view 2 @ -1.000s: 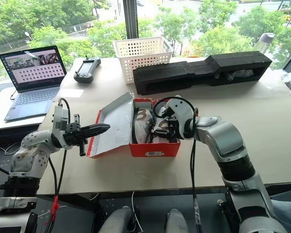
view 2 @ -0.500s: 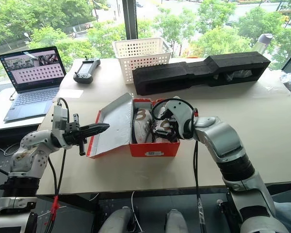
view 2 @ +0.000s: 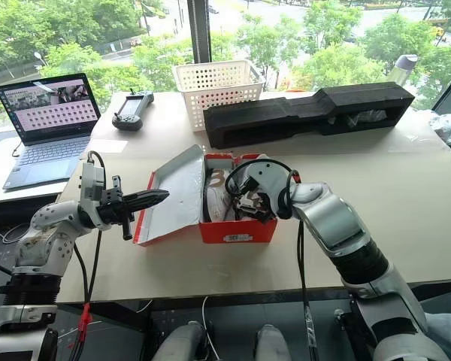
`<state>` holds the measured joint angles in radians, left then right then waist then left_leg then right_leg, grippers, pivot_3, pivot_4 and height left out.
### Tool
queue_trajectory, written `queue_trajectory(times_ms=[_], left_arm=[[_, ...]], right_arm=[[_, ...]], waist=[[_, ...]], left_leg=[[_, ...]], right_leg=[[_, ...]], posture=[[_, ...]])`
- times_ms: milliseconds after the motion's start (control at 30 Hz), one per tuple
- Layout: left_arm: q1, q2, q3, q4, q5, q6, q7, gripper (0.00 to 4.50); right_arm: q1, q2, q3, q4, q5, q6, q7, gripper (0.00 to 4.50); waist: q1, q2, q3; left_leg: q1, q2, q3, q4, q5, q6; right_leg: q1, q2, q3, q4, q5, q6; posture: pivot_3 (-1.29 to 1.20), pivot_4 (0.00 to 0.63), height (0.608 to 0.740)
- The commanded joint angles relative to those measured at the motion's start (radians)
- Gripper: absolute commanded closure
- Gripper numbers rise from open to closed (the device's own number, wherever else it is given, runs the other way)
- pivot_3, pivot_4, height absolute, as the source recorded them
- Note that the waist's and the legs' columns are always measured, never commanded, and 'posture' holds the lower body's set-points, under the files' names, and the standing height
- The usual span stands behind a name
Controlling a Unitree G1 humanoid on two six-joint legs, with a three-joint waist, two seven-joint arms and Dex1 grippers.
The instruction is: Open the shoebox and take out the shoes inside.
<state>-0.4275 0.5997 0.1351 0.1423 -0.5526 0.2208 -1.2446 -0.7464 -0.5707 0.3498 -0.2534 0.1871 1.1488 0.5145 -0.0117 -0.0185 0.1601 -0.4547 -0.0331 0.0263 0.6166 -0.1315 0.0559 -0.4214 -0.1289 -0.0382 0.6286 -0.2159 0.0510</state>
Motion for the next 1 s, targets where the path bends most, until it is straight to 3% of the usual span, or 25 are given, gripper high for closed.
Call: queue_trajectory(times_ms=[33, 167, 733, 833, 1000], left_arm=[[-0.023, 0.012, 0.017, -0.023, -0.005, -0.014, 0.002, 4.5], [-0.022, 0.012, 0.018, -0.026, -0.006, -0.012, 0.003, 4.5], [-0.03, 0.015, 0.01, -0.019, -0.001, -0.004, 0.007, 4.5], [-0.031, 0.015, 0.009, -0.018, 0.0, -0.004, 0.006, 4.5], [-0.028, 0.015, 0.009, -0.02, -0.001, -0.003, 0.007, 4.5]], right_arm=[[0.008, -0.003, 0.011, 0.018, -0.024, 0.003, -0.007, 3.06], [0.009, 0.0, 0.009, 0.014, -0.03, 0.006, -0.003, 4.38], [-0.037, 0.039, -0.066, 0.001, -0.054, -0.047, -0.032, 4.45], [-0.061, 0.069, -0.114, 0.003, -0.035, -0.033, -0.037, 3.7], [-0.105, 0.075, -0.137, 0.027, -0.037, -0.036, -0.029, 1.99]], waist=[[0.0, 0.0, 0.0], [0.0, 0.0, 0.0], [-0.001, 0.0, 0.0], [-0.001, 0.0, 0.0], [0.0, 0.0, 0.0]], left_leg=[[0.0, 0.0, 0.0, 0.0, 0.0, 0.0], [0.0, 0.0, 0.0, 0.0, 0.0, 0.0], [-0.001, 0.0, 0.0, 0.0, 0.0, 0.0], [-0.003, 0.0, 0.0, 0.0, 0.0, 0.001], [-0.004, -0.001, 0.0, 0.0, 0.003, 0.007]], right_leg=[[0.0, 0.0, 0.0, 0.0, 0.0, 0.0], [0.0, 0.0, 0.0, 0.0, 0.0, 0.0], [0.0, 0.0, 0.0, 0.0, 0.0, 0.0], [0.0, 0.0, 0.0, 0.0, 0.0, 0.0], [-0.001, 0.001, 0.0, 0.0, 0.0, 0.0]], posture=[[0.0, 0.15, 0.731], [0.0, 0.15, 0.731], [0.0, 0.15, 0.731], [0.0, 0.15, 0.731], [0.0, 0.15, 0.731]])
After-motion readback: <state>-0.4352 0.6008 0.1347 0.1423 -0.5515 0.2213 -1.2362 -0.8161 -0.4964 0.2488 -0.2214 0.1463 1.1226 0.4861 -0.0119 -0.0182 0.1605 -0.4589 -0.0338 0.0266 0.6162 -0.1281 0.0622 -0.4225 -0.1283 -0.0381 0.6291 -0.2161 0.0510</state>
